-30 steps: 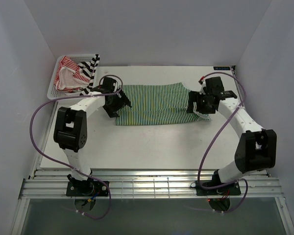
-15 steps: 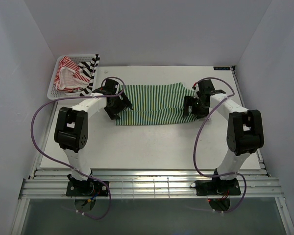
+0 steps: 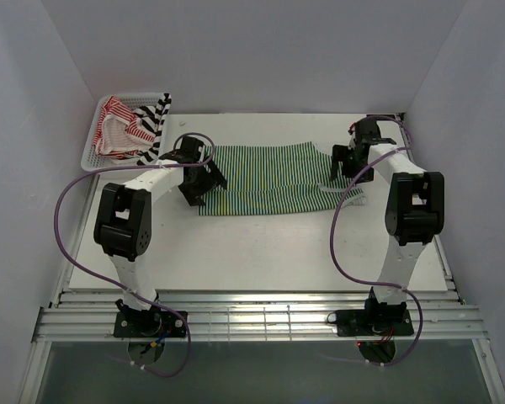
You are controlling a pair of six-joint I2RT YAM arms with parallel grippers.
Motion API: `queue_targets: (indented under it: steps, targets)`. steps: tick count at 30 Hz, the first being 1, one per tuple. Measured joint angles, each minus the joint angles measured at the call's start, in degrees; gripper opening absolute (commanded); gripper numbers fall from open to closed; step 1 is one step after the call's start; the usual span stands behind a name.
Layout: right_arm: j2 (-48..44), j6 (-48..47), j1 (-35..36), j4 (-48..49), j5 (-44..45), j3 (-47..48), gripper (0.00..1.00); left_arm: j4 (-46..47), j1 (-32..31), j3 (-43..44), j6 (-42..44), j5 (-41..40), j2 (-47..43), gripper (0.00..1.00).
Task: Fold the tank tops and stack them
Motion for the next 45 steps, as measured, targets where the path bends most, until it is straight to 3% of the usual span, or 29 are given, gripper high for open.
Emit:
queue_targets:
  steps: [5,12,19,24,31,39,45]
  targets:
    - [-3.2,-1.0,0.0,0.5,-0.8,-1.0,0.90,-0.2,0.0,1.2,0.2,0.0,0.2,0.98]
    - [-14.1,0.5,1.7,5.2,-5.7,-11.8,0.90,2.1,-0.2,2.2,0.2,0.7,0.7,0.98]
    - [-9.7,3.7,3.7,10.4,-10.3,-19.5,0.90,5.5,-0.6,1.8,0.3,2.1,4.7,0.98]
    - [-13.0,6.0,3.4,17.0,-10.1,-25.4,0.90,10.7,-0.4,-3.3,-0.3,2.2,2.1,0.98]
    - [-25.5,10.8,3.3,23.2,-8.6,-40.8,0.90,16.5,-0.6,-15.6,-2.4,2.7,-6.4,0.98]
    - [-39.6,14.7,3.4,21.9,-10.3,-52.8,0.90,13.5,-1.6,-26.5,-3.4,3.3,-17.2,0.98]
    - [-45.5,12.6,3.4,10.2,-11.1,-52.5,0.90,6.9,-1.9,-26.1,-2.0,2.8,-22.0,0.98]
